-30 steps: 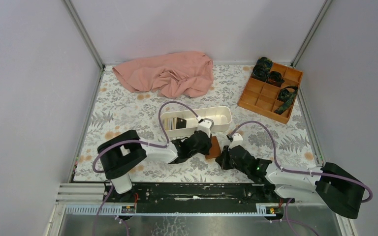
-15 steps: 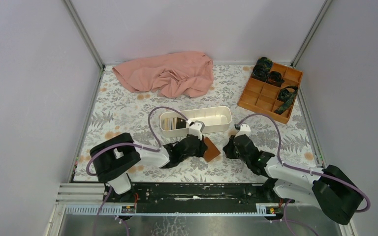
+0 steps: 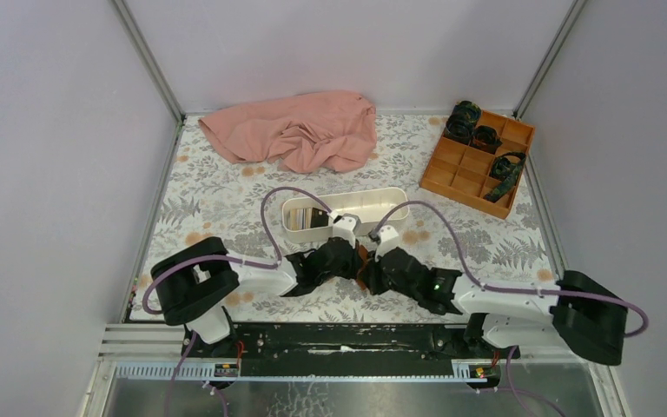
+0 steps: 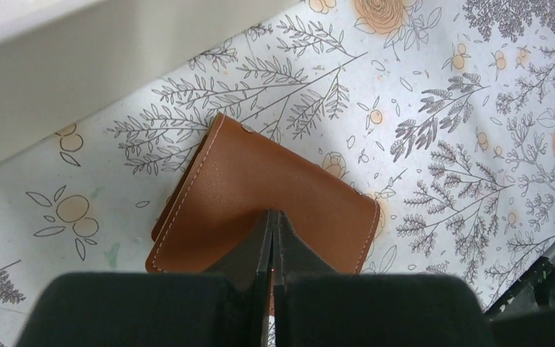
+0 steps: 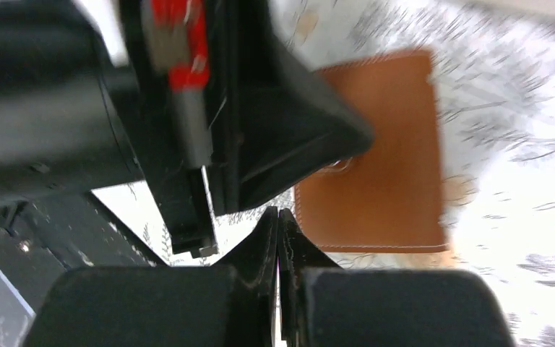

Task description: Take the credit cards out of the card holder

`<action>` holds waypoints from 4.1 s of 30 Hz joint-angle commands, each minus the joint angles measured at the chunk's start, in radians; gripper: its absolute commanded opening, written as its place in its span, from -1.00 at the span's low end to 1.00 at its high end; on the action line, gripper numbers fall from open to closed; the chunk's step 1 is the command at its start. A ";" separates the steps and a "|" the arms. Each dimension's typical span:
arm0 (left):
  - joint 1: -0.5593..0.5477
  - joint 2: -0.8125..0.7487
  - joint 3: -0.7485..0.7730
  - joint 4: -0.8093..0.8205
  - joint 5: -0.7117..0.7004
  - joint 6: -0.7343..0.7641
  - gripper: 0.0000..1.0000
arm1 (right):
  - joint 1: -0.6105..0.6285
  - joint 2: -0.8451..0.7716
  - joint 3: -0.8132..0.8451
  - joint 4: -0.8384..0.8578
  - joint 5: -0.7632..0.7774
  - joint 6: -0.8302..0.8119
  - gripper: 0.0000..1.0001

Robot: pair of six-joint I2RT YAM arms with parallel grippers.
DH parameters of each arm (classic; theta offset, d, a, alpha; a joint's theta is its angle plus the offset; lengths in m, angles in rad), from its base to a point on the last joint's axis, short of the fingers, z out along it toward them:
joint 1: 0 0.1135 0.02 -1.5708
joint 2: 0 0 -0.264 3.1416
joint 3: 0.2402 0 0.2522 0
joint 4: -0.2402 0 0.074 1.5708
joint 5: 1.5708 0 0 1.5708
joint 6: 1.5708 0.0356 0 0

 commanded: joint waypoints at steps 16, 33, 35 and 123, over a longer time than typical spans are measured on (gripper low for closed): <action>0.004 -0.015 -0.012 -0.060 -0.042 0.016 -1.00 | 0.045 0.098 -0.205 0.202 0.100 0.251 -1.00; -0.003 -0.059 -0.175 0.041 0.048 -0.041 -1.00 | -0.205 0.003 -0.195 0.204 -0.059 0.130 -1.00; -0.003 -0.069 -0.182 0.037 0.040 -0.046 -1.00 | -0.205 0.011 -0.193 0.212 -0.071 0.135 -1.00; 0.108 -0.100 -0.153 0.010 0.013 0.006 -0.29 | -0.281 -0.072 -0.105 0.187 -0.292 0.087 -1.00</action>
